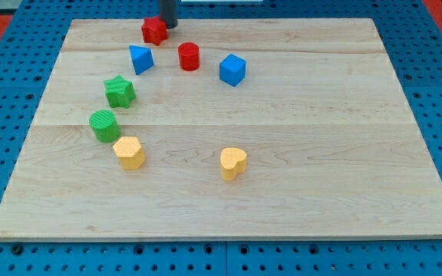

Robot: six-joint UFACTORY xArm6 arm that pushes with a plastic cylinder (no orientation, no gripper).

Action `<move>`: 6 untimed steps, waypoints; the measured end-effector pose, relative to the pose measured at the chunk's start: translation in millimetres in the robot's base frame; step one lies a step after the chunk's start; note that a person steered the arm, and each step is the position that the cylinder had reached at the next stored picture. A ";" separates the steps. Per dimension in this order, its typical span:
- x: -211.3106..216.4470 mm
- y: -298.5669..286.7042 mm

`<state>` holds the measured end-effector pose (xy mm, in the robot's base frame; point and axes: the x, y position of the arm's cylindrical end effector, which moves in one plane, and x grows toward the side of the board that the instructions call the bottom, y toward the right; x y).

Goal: Push red star to the top left of the board

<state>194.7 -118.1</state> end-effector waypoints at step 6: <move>35.9 -58.1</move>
